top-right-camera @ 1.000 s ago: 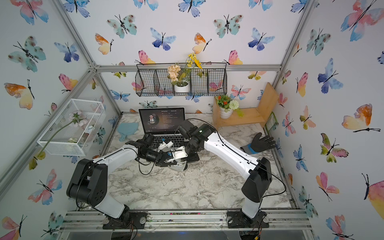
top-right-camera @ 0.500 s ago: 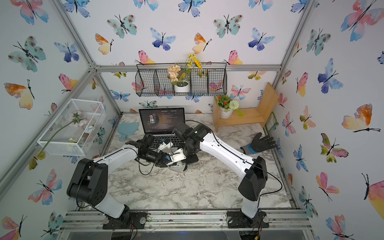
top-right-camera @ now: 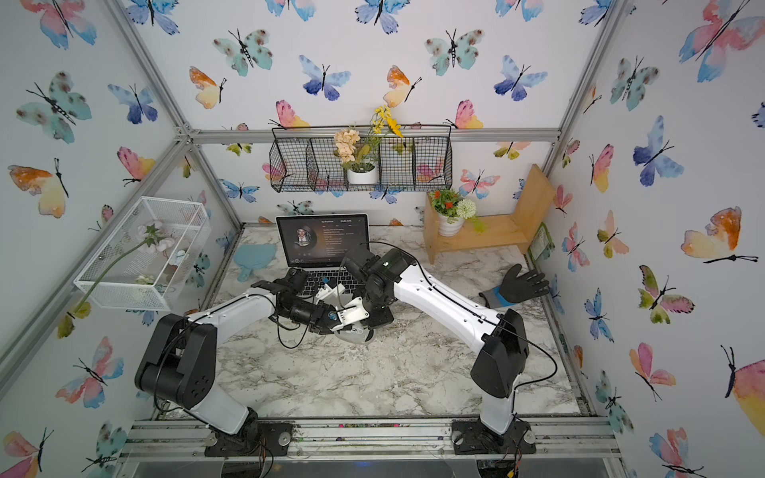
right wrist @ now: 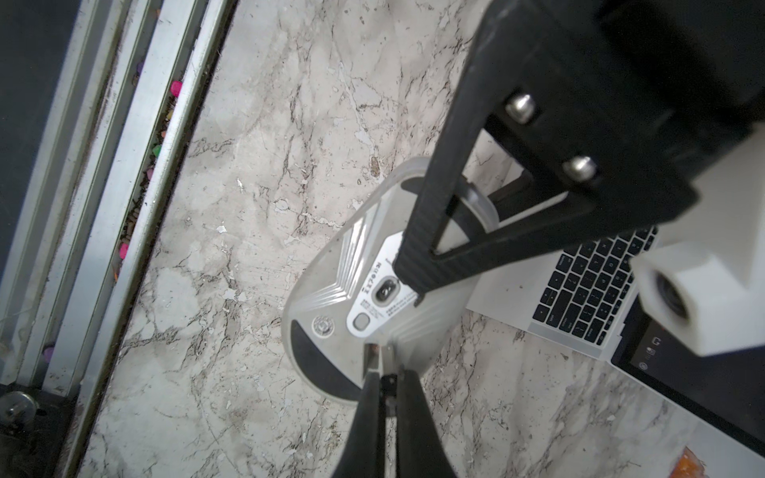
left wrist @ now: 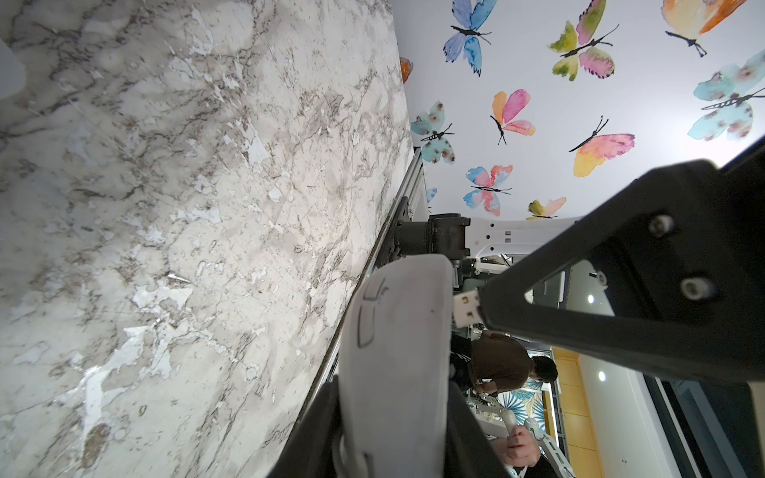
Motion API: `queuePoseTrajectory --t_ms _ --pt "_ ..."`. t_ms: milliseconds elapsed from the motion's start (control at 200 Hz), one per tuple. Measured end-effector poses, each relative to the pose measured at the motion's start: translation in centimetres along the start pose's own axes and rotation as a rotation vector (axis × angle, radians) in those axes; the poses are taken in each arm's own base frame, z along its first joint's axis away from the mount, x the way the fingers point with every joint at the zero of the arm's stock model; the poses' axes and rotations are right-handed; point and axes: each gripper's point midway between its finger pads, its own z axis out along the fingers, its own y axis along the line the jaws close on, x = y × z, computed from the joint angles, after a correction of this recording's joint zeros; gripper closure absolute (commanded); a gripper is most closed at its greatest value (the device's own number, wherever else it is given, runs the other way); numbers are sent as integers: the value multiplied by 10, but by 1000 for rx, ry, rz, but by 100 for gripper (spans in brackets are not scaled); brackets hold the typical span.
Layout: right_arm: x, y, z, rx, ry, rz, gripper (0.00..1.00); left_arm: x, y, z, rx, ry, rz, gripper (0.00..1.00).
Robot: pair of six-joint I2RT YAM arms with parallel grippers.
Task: Remove the wireless mouse receiver from the laptop
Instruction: Insert the USB plug into the mouse.
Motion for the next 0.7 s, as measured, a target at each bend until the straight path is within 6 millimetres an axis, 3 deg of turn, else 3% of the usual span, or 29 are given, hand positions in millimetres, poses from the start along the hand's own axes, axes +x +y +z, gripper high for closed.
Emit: queuePoseTrajectory --t_ms 466,701 --pt "0 11 -8 -6 -12 4 98 0 2 1 0 2 -13 100" --pt "4 17 -3 -29 -6 9 98 0 2 1 0 1 -16 100"
